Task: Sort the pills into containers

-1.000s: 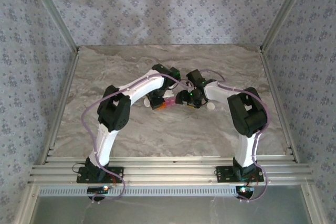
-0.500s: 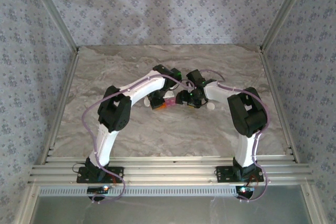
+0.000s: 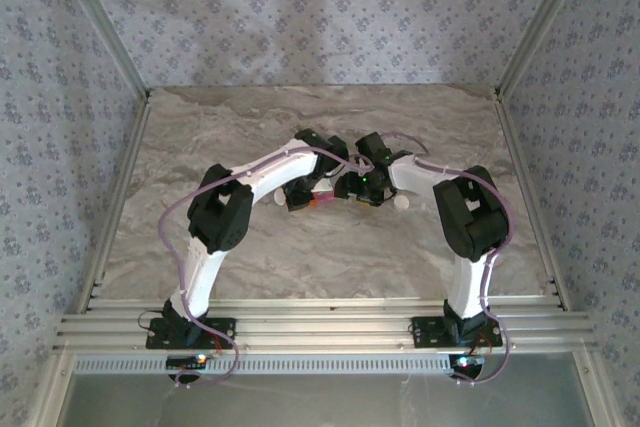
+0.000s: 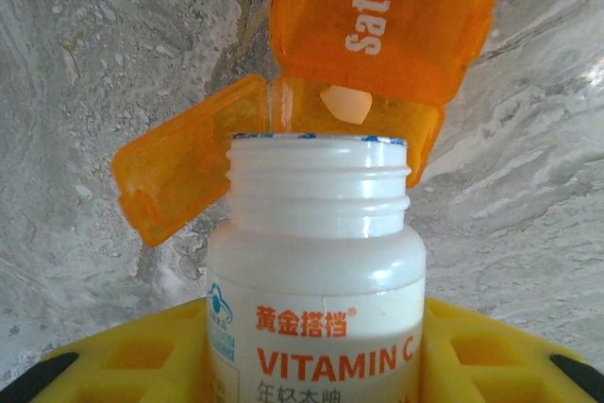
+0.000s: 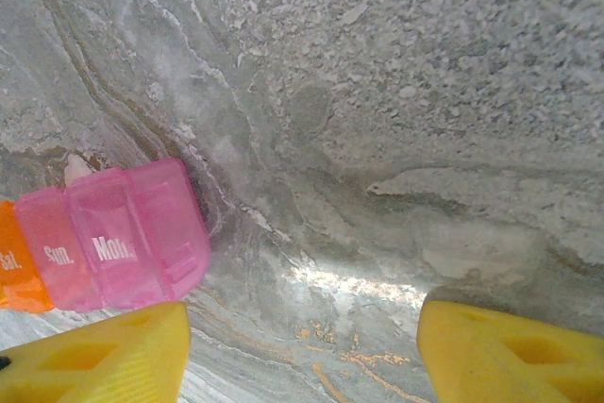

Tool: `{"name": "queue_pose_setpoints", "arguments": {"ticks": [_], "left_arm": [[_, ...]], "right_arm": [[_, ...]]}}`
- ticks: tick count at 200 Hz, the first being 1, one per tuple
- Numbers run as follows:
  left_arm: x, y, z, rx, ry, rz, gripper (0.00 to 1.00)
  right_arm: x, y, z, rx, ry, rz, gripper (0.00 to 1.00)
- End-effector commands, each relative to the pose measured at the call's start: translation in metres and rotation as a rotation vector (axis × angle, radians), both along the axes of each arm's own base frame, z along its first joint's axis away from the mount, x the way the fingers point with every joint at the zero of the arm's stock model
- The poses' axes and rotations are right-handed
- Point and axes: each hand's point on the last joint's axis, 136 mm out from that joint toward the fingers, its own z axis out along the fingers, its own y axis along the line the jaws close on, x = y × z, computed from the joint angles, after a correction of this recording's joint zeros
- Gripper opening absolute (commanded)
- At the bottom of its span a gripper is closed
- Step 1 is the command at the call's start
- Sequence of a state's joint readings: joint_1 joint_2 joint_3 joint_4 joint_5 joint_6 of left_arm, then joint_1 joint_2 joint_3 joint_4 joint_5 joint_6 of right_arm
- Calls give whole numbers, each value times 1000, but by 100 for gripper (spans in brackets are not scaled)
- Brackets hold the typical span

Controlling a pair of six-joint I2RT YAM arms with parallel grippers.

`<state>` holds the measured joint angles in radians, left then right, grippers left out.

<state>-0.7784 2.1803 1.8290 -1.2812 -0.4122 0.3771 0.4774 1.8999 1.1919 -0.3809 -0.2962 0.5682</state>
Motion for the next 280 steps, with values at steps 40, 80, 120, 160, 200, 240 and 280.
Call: {"name": "queue_pose_setpoints", "arguments": {"ticks": [40,80,120,160,200,240,280], "left_arm": [[-8,0,-11,56,33,-51,0],[-10,0,-21,65,55,-48,0],[-11,-1,-29,64,70,-41,0],[-8,-1,-24,41,61,-18,0],[-1,3,-16,7,49,24,0],[6,2,-9,-53,34,63,0],[10,-2,-5,-72,19,63,0]], "right_arm": [[-11,20,-30,51,55,52,68],[-12,17,-32,53,60,48,68],[-13,14,-32,53,62,41,68],[-12,12,-32,52,64,38,68],[-12,12,-34,51,69,37,68],[-11,13,-32,50,68,36,68],[-12,12,-34,44,71,30,68]]}}
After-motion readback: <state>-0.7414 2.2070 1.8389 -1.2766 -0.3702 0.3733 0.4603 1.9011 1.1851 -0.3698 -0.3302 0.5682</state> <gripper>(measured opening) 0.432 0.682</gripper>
